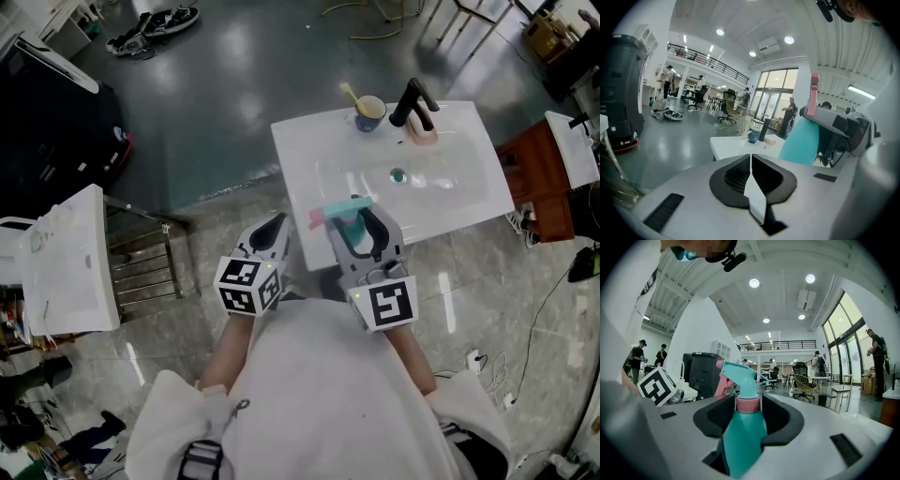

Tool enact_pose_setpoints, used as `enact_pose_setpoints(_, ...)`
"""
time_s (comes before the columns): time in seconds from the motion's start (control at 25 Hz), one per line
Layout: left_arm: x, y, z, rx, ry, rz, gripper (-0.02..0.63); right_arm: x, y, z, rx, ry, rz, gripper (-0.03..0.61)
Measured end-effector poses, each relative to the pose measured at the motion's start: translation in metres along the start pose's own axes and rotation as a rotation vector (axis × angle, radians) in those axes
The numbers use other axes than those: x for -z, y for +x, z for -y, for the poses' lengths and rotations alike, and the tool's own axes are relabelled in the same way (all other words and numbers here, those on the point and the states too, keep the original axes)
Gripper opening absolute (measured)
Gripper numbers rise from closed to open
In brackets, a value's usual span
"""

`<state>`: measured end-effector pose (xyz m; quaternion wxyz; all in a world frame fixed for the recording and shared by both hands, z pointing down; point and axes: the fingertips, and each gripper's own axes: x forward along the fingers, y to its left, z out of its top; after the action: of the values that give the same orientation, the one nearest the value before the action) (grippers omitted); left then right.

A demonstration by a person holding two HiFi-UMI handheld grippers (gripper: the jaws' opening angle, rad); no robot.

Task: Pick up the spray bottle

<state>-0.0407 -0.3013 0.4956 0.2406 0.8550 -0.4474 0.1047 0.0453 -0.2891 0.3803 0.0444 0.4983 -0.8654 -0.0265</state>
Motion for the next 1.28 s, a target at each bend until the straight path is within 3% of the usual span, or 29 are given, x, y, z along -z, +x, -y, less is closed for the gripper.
enact_pose_setpoints(0.44, -0.038, 0.011, 0.018, 0.071, 0.053, 0.075, 0.032, -0.012, 0.002, 0.0, 0.014, 0.054, 0.053, 0.187)
enact_pose_setpoints(1.28, -0.03, 0.005, 0.008, 0.043, 0.06, 0.058, 0.032, -0.003, 0.002, 0.005, 0.025, 0.064, 0.046, 0.166)
